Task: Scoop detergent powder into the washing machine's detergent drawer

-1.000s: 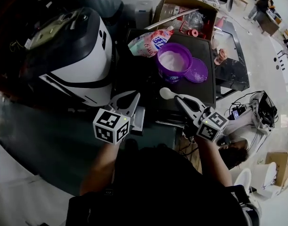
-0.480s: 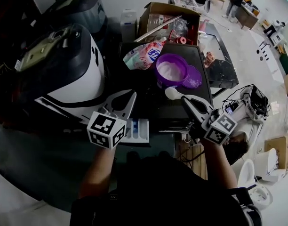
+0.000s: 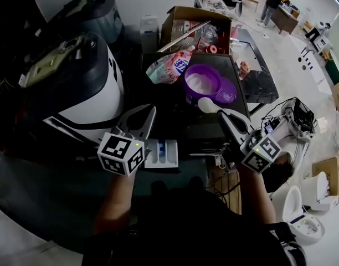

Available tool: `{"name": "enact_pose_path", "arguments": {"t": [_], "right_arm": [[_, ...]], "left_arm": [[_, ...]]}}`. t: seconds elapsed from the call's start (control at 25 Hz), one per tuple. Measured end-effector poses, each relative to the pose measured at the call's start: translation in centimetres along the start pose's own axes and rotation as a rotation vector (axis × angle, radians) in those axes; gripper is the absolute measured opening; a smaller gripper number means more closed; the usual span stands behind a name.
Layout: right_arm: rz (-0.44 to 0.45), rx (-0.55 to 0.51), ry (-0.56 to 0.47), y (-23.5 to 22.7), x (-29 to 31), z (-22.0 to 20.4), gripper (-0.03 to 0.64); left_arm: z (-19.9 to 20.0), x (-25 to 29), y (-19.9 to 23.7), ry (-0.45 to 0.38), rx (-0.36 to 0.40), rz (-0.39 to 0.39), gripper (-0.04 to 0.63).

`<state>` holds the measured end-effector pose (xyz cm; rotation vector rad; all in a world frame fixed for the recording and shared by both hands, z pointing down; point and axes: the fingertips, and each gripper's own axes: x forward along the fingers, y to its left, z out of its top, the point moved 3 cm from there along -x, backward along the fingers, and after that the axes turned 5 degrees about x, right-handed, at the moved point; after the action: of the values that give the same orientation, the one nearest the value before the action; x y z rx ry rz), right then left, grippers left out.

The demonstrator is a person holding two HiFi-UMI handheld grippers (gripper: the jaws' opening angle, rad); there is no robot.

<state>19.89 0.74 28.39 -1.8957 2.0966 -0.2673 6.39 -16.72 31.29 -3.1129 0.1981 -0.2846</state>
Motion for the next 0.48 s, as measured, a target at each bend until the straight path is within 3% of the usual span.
{"name": "enact_pose_path", "arguments": {"t": [0.48], "right_arm": [[0.022, 0.03, -0.002, -3.6, -4.8, 0.3, 0.019]], "left_arm": [[0.0, 3.2, -6.3, 0.022, -0.025, 0.033, 0.008]]}}
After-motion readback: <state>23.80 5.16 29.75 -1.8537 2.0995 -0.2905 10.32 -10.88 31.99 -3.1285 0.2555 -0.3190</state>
